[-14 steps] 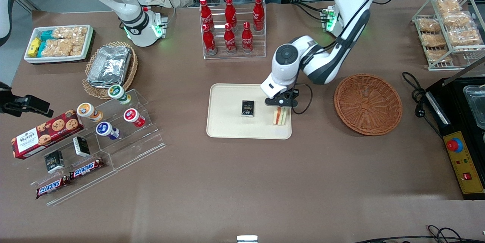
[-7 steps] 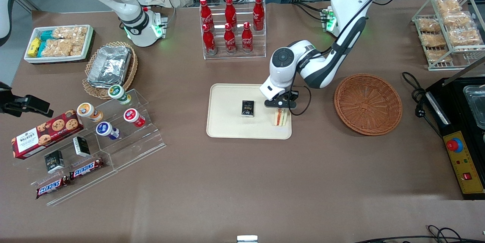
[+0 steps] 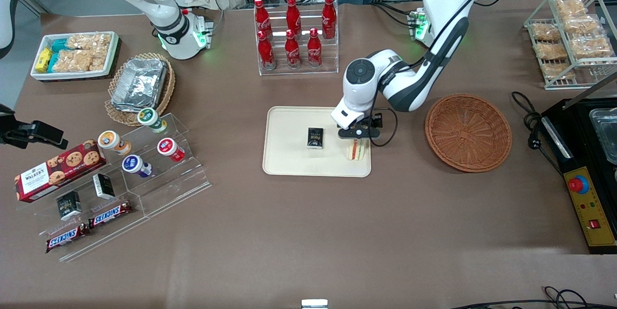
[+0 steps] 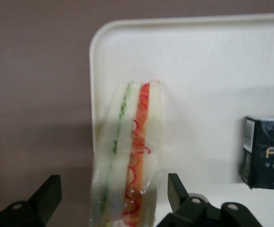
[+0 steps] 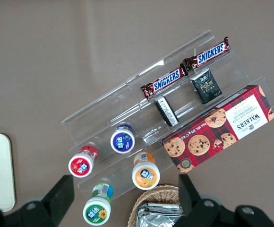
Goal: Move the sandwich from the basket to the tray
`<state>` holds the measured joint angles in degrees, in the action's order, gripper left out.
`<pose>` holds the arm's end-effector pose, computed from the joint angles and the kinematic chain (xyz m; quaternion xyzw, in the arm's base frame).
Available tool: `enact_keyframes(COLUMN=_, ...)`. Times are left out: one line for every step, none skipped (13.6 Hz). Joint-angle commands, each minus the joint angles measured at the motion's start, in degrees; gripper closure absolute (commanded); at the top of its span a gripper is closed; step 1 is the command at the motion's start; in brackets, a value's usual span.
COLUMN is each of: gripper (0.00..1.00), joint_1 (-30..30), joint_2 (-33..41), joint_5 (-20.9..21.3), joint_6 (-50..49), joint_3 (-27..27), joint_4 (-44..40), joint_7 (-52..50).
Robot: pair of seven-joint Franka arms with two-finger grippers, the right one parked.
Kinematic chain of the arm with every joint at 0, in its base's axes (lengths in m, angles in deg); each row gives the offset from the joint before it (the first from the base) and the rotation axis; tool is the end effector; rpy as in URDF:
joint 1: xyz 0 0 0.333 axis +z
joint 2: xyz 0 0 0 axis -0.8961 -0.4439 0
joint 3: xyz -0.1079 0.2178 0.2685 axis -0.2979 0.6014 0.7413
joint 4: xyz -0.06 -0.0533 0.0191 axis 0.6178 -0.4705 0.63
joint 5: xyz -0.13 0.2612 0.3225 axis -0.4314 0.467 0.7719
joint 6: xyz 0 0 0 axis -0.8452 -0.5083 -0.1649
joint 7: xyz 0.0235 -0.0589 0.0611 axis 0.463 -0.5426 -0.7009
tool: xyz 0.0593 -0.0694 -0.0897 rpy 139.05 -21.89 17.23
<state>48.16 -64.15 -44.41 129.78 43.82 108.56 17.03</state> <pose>0.4749 -0.4027 0.2418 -0.9983 0.0184 -0.0260 0.0483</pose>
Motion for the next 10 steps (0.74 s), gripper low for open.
enact_keyframes(gripper=0.0, joint_1=-0.1, joint_2=8.2, joint_5=-4.5, joint_6=-5.2, joint_3=0.4, joint_4=-1.2, joint_7=0.3)
enact_keyframes(gripper=0.01, joint_1=-0.1, joint_2=10.0, joint_5=-7.1, joint_6=-7.7, joint_3=1.7, joint_4=-2.0, joint_7=3.0)
enact_keyframes(gripper=0.01, joint_1=-0.2, joint_2=11.9, joint_5=-10.3, joint_6=-11.3, joint_3=3.3, joint_4=-3.3, joint_7=7.9)
enact_keyframes(gripper=0.01, joint_1=-0.2, joint_2=13.0, joint_5=-14.4, joint_6=-16.2, joint_3=4.2, joint_4=-5.6, joint_7=13.9)
enact_keyframes(gripper=0.01, joint_1=-0.2, joint_2=13.4, joint_5=-17.3, joint_6=-22.3, joint_3=6.4, joint_4=-8.8, joint_7=18.9)
enact_keyframes(gripper=0.01, joint_1=-0.2, joint_2=13.4, joint_5=-18.8, joint_6=-27.7, joint_3=8.8, joint_4=-12.3, joint_7=22.4)
enact_keyframes(gripper=0.01, joint_1=-0.2, joint_2=13.5, joint_5=-20.0, joint_6=-32.0, joint_3=10.8, joint_4=-16.3, joint_7=25.3)
enact_keyframes(gripper=0.01, joint_1=-0.2, joint_2=13.5, joint_5=-21.6, joint_6=-35.6, joint_3=13.8, joint_4=-19.9, joint_7=27.8)
enact_keyframes(gripper=0.01, joint_1=-0.2, joint_2=13.6, joint_5=-23.3, joint_6=-39.2, joint_3=16.8, joint_4=-22.9, joint_7=30.9)
enact_keyframes(gripper=0.0, joint_1=-0.1, joint_2=14.9, joint_5=-24.5, joint_6=-41.9, joint_3=19.9, joint_4=-24.6, joint_7=34.3)
